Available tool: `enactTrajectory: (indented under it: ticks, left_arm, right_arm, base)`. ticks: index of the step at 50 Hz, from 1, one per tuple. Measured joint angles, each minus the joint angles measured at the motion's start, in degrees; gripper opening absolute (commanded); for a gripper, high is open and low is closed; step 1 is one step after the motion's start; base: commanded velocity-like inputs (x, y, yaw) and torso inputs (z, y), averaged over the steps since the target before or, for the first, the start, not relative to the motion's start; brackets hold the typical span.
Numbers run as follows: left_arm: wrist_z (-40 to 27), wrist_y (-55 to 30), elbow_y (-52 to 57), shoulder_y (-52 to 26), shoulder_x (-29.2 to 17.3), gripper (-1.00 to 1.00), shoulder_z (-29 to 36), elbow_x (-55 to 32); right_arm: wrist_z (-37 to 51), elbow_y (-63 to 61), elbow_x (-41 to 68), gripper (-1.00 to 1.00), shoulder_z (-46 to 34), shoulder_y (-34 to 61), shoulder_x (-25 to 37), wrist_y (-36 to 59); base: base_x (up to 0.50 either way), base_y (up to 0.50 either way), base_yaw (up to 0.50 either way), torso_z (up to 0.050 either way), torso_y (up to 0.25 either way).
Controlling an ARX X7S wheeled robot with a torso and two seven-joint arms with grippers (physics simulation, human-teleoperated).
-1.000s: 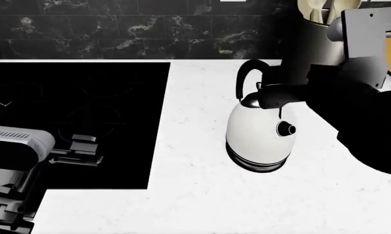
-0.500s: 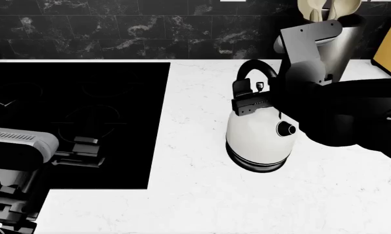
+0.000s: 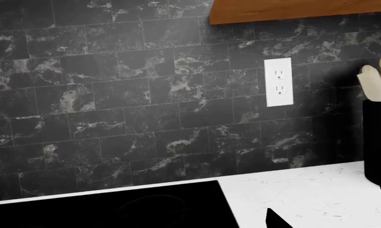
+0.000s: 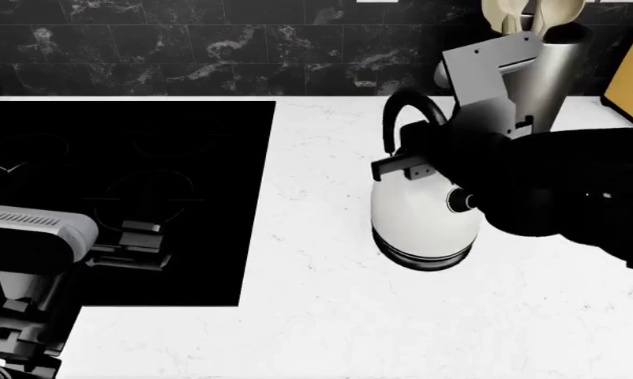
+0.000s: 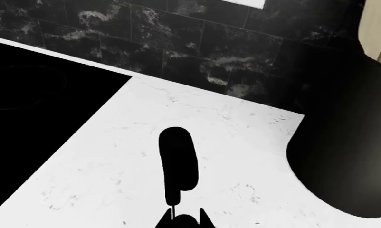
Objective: Pick the kettle from the counter and place it on a stove burner. Then turn the burner on.
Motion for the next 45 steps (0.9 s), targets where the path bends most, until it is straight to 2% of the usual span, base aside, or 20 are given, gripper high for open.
enactTrajectory:
  ticks: [26,45]
  left_arm:
    - [-1.38,-0.38,-0.14,-1.43,-1.16,1.0,-1.03,-1.36]
    - [-2.06,-0.31,-0.73,-2.35,-1.91,1.0,-1.48,-1.45]
  right_arm:
    - [3.44,1.82,-4.36,-1.0,2.33,0.48,-1.66,-6.22]
    - [1.07,2.09,-6.45,-1.0,1.91,0.67,-2.59,-6.95]
  base:
    - [0.0,0.0,0.0,0.0,0.001]
    - [0.0,0.47,0.0,0.0,0.001]
